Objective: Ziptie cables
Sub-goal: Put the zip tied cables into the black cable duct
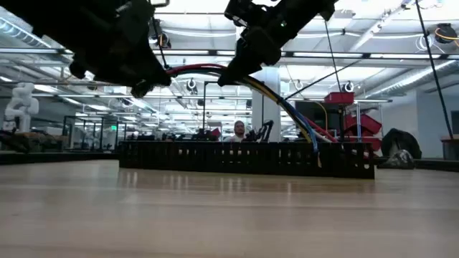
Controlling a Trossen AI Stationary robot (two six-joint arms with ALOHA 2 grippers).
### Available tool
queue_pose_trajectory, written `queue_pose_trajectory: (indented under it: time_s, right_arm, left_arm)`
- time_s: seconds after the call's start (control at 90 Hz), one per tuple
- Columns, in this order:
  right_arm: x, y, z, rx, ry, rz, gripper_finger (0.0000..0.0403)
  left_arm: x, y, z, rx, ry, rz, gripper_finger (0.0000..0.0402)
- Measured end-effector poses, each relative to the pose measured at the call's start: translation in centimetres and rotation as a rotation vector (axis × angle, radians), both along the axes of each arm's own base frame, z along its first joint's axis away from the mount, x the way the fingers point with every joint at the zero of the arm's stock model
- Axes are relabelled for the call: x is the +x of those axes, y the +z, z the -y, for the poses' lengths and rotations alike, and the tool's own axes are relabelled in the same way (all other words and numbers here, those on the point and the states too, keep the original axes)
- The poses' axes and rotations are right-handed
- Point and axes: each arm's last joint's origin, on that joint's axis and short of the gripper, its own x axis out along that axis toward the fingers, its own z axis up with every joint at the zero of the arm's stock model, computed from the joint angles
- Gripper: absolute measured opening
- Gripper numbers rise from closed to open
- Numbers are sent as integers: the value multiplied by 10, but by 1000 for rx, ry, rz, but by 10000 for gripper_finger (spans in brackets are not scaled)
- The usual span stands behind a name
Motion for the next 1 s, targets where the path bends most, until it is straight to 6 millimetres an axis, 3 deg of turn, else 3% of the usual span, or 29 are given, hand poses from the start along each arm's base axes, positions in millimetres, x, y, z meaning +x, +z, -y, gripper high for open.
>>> queue_pose_trajectory:
  time_s: [0.189, 0.367, 0.6, 0.722, 0.889, 1.0]
  right_arm:
    - [0, 0, 0, 0, -7, 0, 6]
    - [-3, -3, 0, -5, -11, -44, 6]
    - [-10, -11, 1, 1, 17, -154, 23]
    - [-12, -13, -5, 56, 90, -187, 75]
    - [-17, -9, -35, 107, 209, -195, 158]
    - [-30, 7, -57, -10, 133, -162, 201]
  left_arm:
    - [7, -5, -12, -65, -38, -132, 139]
    - [7, 2, -19, 5, -106, -213, 40]
    - [8, 17, -34, 29, -198, -297, 40]
    - [14, 28, -39, 7, -246, -313, 40]
    - [24, 49, -34, -17, -338, -297, 40]
    - [28, 57, -32, -34, -364, -280, 40]
